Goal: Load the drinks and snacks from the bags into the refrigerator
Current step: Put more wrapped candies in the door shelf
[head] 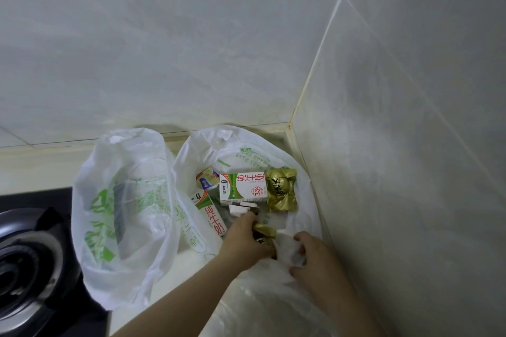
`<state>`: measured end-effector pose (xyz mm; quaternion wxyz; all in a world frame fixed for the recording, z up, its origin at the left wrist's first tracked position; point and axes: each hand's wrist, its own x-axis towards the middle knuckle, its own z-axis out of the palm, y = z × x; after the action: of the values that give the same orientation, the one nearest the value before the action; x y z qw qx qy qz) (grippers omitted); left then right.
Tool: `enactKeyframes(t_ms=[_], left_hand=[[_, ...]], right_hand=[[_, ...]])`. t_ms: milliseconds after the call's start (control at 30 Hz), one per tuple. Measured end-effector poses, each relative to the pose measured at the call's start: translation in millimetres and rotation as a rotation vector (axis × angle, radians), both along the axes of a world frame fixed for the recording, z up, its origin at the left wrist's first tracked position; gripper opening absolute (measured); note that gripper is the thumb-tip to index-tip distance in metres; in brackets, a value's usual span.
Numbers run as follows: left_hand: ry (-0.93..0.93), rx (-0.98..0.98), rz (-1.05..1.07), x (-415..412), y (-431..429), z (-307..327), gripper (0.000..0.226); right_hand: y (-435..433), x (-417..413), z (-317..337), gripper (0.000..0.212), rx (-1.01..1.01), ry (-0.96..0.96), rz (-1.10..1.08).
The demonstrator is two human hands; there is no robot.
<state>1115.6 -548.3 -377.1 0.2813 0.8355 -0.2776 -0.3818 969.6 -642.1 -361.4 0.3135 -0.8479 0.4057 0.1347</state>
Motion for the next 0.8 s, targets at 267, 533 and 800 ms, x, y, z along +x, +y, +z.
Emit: enactKeyframes(t_ms=[267,533,800], left_hand=[[-0.032,-0.231,0.254,7,19,28,0.037],[-0.006,-0.246,0.393,34,32,55,0.035],[0.02,-0.264,0.482,47,47,72,0.04]], right_hand=[[-20,45,16,0.029,-0.128,-0.169,-0.03],[-46,98,11,0.051,-0.296,-0.241,0.028],[-60,122,-10,0.062,-0.315,-0.035,0.15]])
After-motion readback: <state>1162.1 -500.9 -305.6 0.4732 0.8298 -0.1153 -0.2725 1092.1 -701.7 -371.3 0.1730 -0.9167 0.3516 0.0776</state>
